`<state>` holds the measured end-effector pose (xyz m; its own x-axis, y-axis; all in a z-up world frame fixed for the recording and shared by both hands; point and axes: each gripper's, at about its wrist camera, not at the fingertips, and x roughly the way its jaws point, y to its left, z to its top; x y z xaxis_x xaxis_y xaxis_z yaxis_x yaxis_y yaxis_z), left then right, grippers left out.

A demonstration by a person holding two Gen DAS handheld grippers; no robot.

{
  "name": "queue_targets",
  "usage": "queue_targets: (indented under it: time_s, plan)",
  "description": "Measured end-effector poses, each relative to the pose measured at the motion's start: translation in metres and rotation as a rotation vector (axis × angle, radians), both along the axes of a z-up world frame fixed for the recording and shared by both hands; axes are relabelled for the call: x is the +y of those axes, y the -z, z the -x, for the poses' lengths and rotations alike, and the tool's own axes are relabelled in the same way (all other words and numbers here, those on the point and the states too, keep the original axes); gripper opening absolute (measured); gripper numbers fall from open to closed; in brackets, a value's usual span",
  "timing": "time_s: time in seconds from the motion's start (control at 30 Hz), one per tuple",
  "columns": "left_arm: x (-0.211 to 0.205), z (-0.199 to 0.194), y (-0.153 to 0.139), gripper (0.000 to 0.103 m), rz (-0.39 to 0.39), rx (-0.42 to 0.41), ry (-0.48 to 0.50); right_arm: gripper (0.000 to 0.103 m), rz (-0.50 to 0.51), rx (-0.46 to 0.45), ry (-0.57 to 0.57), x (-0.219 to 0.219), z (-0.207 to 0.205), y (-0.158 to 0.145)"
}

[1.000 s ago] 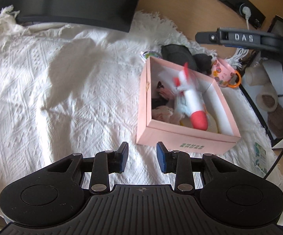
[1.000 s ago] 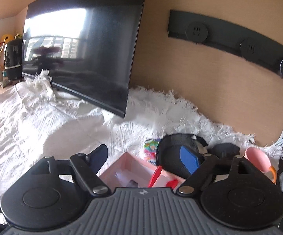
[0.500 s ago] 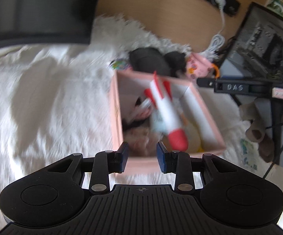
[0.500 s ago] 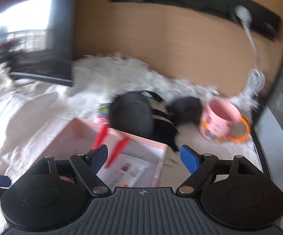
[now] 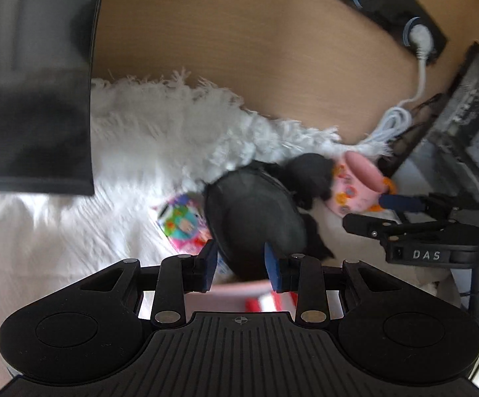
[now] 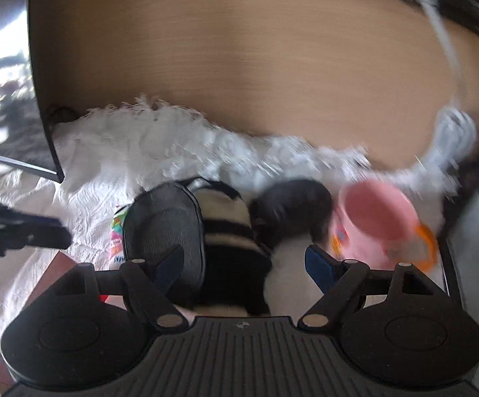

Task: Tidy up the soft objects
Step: 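Move left tool to the Kleenex pack while right tool grasps the black mesh pouch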

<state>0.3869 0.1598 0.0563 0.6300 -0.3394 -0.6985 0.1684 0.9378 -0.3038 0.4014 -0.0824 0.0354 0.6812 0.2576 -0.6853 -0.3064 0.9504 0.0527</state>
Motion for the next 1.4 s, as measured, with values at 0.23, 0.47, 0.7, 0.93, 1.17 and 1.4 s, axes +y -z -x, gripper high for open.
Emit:
queue_targets:
  time_s: [0.23, 0.47, 0.7, 0.93, 1.17, 1.4]
  plan:
    - [0.022, 0.001, 0.004, 0.035, -0.004, 0.011, -0.060, 0.069, 0.061, 0.030, -0.164, 0.068, -0.058, 0.029]
    - [0.054, 0.013, 0.010, 0.035, 0.009, 0.037, -0.133, 0.012, 0.109, 0.052, -0.217, 0.101, -0.075, 0.053]
    - [0.041, 0.007, 0.013, 0.035, 0.015, 0.040, -0.078, 0.009, 0.046, -0.009, -0.147, 0.044, -0.056, 0.014]
    - [0.000, -0.001, 0.014, 0.035, 0.024, 0.031, 0.032, 0.009, 0.010, -0.040, 0.112, -0.047, -0.005, -0.020]
    - [-0.022, -0.037, 0.024, 0.034, -0.082, 0.099, -0.007, 0.009, -0.025, 0.053, 0.284, -0.125, 0.054, 0.000]
    - [-0.034, -0.097, 0.049, 0.035, -0.282, 0.268, -0.148, 0.050, -0.025, 0.123, 0.334, -0.141, 0.084, 0.036]
